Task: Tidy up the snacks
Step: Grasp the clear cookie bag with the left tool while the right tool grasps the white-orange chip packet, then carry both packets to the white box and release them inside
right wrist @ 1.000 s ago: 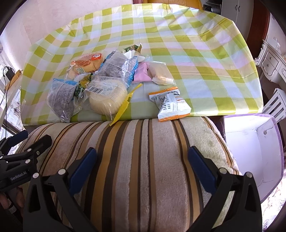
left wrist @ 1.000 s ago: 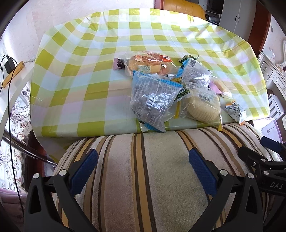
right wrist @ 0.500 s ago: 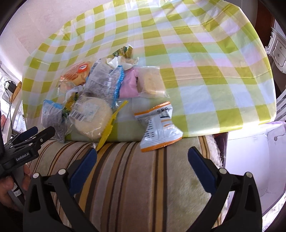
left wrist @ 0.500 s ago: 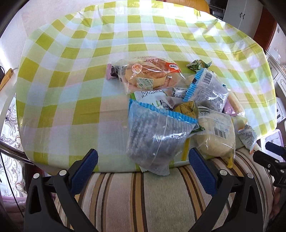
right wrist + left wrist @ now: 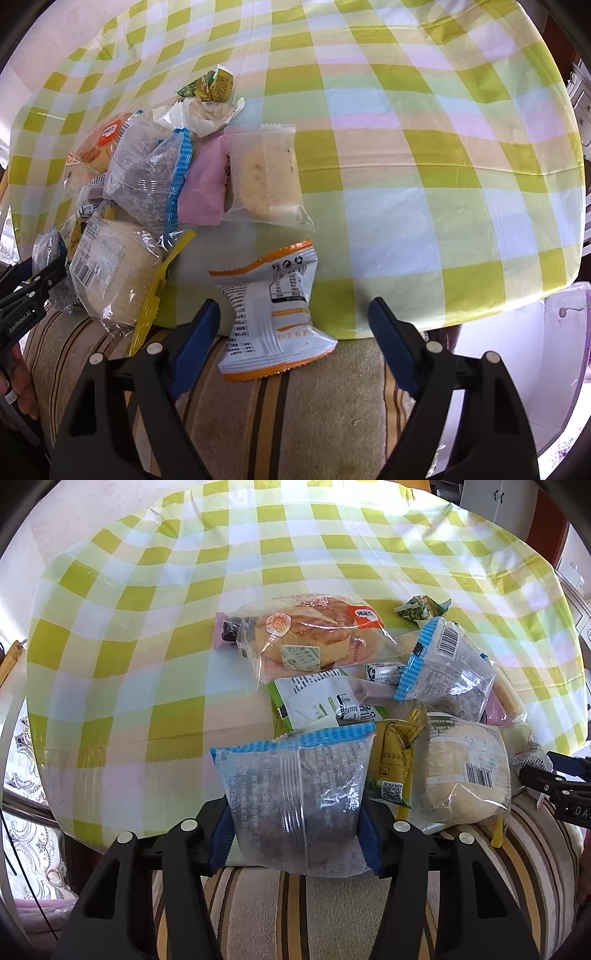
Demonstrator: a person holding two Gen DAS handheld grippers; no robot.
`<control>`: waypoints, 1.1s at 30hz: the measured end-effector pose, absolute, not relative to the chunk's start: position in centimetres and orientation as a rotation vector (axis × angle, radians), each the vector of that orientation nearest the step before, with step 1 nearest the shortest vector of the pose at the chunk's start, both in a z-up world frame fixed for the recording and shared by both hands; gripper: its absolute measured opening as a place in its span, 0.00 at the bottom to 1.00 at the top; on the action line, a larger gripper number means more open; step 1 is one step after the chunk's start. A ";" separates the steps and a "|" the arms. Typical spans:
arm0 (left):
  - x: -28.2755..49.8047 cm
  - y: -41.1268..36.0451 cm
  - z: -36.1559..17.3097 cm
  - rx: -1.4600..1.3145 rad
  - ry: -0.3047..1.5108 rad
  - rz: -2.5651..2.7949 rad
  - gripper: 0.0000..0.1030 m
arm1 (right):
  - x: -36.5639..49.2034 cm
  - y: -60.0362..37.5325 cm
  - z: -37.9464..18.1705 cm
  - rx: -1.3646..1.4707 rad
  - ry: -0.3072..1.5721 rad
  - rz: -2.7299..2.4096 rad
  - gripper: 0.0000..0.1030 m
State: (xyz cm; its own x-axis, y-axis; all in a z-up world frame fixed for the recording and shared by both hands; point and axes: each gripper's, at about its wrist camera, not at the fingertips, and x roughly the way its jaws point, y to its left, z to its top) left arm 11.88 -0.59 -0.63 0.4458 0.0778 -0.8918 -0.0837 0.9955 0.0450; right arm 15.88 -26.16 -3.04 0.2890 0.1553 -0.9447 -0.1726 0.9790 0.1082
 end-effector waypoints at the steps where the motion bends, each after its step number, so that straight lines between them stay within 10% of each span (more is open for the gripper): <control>1: 11.9 -0.5 -0.5 -0.009 1.101 0.100 0.51 | 15.8 -26.3 -2.9 -0.012 1.253 0.213 0.62; 9: 11.2 -0.7 0.9 0.000 1.045 0.145 0.48 | 15.5 -27.8 -2.5 0.106 1.227 0.244 0.38; 33: 10.4 -14.0 9.7 0.137 0.789 -0.050 0.47 | 12.4 -38.1 2.5 0.390 1.015 0.221 0.36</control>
State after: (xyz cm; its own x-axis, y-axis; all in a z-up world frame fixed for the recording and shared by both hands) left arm 10.45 -14.00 9.67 0.7041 0.0058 -0.7100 0.0962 0.9900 0.1035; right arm 12.45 -38.08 2.53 0.5134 0.3571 -0.7803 -0.0001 0.9093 0.4161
